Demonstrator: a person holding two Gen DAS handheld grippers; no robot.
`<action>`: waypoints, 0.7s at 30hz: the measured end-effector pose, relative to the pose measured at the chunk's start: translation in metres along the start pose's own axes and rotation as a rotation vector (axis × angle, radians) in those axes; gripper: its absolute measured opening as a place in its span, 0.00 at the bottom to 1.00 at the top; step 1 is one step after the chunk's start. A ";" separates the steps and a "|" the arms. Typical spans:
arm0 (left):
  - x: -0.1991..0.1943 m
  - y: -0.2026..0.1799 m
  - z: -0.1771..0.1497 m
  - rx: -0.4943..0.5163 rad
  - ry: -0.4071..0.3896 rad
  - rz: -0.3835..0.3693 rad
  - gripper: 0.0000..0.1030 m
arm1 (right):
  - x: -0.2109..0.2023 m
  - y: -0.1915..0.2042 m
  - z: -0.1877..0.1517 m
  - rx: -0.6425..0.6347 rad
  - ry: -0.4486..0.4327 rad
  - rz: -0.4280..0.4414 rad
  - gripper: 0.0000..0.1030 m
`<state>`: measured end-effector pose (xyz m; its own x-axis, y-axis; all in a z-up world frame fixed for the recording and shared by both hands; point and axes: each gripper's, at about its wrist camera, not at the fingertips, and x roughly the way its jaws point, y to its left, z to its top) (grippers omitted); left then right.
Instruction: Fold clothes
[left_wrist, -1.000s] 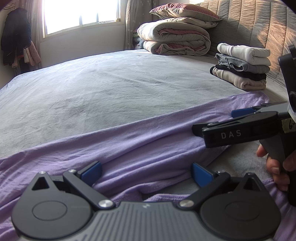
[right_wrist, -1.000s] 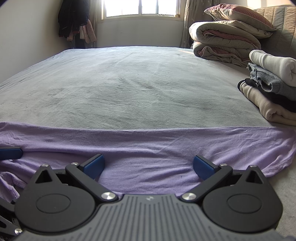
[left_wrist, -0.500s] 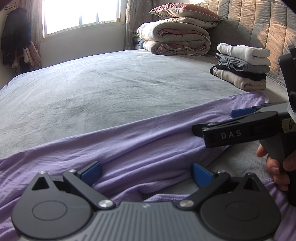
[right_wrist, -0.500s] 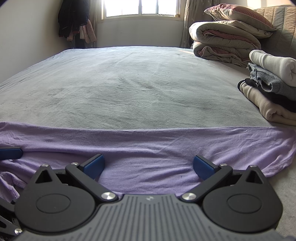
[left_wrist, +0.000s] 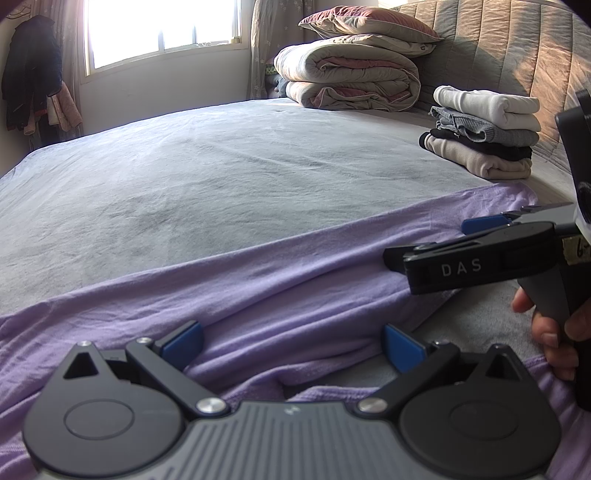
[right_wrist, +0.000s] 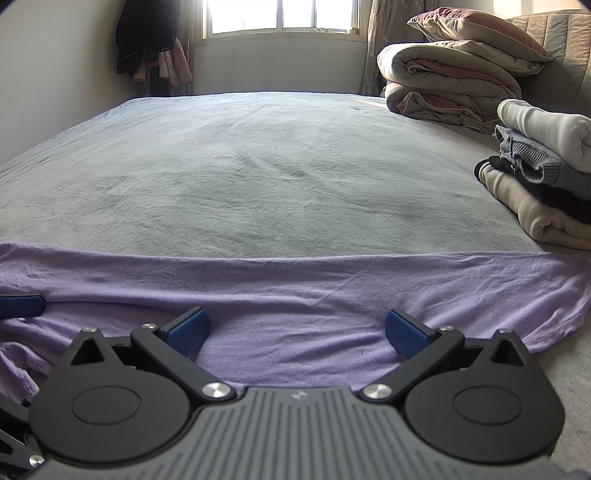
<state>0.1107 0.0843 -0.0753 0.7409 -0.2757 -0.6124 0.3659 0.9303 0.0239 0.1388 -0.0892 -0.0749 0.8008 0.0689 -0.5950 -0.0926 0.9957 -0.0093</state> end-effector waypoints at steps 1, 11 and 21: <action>0.000 0.000 0.000 0.000 0.000 0.000 1.00 | 0.000 0.000 0.000 0.000 0.000 0.000 1.00; 0.000 0.000 0.000 0.000 0.000 -0.001 1.00 | -0.005 -0.002 0.003 0.011 -0.001 0.018 1.00; 0.000 0.000 0.000 0.000 -0.001 -0.001 1.00 | -0.045 -0.034 0.022 0.084 -0.044 0.096 1.00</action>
<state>0.1110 0.0841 -0.0754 0.7410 -0.2765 -0.6119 0.3662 0.9303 0.0231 0.1189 -0.1246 -0.0300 0.8162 0.1649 -0.5538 -0.1218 0.9860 0.1140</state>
